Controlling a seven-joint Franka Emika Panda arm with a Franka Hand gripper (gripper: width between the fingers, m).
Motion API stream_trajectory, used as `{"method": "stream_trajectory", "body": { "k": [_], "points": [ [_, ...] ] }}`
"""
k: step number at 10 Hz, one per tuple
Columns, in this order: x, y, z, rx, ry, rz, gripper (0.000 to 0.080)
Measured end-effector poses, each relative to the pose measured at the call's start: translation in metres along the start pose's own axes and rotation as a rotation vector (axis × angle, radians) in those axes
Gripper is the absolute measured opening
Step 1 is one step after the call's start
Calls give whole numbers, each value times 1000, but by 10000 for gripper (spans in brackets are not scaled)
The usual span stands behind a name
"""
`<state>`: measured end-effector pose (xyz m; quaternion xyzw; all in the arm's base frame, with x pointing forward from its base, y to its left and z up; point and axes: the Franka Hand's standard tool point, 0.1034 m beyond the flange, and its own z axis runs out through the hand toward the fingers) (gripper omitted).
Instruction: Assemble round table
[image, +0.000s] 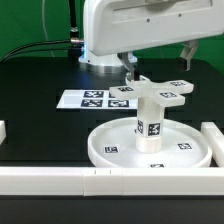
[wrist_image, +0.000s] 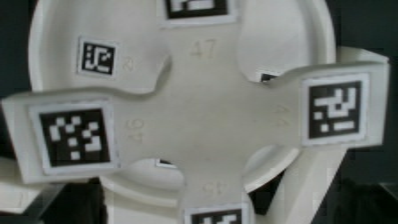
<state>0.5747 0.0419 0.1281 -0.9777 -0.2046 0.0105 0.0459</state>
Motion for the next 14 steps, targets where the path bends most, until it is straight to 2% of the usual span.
{"method": "stream_trajectory", "body": {
  "k": [5, 8, 10, 12, 14],
  "points": [
    [-2, 4, 0, -7, -6, -282, 649],
    [0, -8, 4, -45, 0, -508, 649],
    [-4, -5, 8, -42, -16, -684, 649],
    [-6, 0, 9, -52, -28, -809, 649],
    [-7, 1, 11, -52, -33, -820, 649]
  ]
}}
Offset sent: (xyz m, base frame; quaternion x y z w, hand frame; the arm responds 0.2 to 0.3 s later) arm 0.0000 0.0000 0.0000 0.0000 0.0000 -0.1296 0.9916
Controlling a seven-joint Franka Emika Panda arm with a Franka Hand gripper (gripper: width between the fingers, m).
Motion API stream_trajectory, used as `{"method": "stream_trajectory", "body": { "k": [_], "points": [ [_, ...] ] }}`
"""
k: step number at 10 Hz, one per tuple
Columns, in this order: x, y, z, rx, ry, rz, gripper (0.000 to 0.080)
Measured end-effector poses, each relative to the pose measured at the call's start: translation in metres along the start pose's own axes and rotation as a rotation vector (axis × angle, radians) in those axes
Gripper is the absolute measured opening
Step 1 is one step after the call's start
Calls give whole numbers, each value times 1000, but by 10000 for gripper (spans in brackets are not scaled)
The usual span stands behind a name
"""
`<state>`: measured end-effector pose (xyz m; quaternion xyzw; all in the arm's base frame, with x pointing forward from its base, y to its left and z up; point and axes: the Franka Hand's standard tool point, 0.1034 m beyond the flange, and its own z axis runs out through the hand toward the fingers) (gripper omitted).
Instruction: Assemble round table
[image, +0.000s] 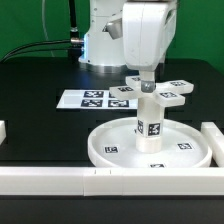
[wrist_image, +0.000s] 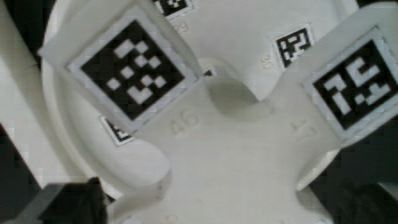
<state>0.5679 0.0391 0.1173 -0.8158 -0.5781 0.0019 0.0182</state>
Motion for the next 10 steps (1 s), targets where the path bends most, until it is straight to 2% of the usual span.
{"method": "stream_trajectory", "body": {
  "k": [8, 9, 10],
  "points": [
    [-7, 0, 17, 14, -14, 43, 649],
    [-7, -1, 18, 15, -15, 51, 612],
    [-6, -1, 18, 16, -15, 58, 612]
  ]
}}
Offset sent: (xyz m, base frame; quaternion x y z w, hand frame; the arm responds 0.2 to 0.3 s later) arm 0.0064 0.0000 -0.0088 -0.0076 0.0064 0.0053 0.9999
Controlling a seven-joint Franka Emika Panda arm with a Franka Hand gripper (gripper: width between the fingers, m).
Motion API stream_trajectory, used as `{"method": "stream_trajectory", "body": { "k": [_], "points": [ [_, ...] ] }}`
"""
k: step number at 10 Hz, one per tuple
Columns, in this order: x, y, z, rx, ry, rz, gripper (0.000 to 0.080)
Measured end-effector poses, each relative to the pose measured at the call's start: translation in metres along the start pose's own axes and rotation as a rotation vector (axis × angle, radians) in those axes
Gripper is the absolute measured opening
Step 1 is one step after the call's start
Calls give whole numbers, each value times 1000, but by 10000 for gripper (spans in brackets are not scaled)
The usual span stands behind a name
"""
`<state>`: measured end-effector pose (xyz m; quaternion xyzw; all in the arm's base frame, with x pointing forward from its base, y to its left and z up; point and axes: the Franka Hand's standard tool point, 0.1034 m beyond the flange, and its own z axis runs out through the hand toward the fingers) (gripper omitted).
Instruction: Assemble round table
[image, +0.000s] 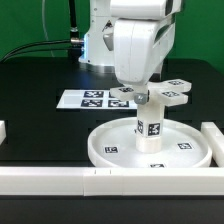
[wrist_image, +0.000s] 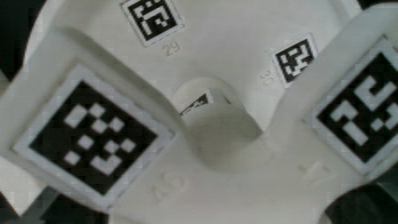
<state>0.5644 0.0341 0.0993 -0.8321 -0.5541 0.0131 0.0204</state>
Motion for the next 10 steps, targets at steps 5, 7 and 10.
{"method": "stream_trajectory", "body": {
  "k": [5, 7, 10],
  "points": [
    [-2, 0, 1, 3, -1, 2, 444],
    [-2, 0, 1, 3, -1, 31, 444],
    [1, -3, 1, 8, 1, 450, 445]
  ]
}}
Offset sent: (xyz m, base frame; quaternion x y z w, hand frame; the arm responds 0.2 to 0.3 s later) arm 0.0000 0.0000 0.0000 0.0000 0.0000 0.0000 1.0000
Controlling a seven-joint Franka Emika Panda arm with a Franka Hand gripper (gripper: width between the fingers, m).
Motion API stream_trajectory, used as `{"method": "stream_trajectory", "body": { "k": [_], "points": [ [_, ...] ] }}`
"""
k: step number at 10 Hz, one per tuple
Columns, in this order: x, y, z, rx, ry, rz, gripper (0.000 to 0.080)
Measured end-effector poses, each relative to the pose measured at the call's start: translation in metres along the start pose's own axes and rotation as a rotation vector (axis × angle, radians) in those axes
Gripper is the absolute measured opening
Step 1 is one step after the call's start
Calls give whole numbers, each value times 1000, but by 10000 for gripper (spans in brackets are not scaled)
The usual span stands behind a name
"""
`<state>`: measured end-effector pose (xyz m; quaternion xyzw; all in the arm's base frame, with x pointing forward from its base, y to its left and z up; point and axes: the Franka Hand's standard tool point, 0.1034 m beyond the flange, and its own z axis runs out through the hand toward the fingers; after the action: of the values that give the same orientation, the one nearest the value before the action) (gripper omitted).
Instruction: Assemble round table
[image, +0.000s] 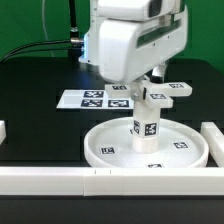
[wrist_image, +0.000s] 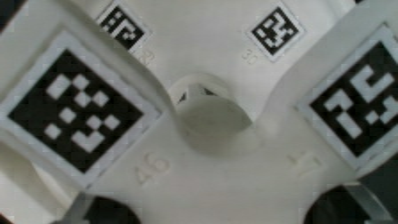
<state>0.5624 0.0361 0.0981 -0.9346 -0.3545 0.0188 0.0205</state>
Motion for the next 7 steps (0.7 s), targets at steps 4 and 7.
{"method": "stream_trajectory", "body": {
  "k": [4, 7],
  "points": [
    [5, -4, -1, -6, 10, 446, 445],
    [4, -3, 0, -4, 11, 659, 445]
  ]
}}
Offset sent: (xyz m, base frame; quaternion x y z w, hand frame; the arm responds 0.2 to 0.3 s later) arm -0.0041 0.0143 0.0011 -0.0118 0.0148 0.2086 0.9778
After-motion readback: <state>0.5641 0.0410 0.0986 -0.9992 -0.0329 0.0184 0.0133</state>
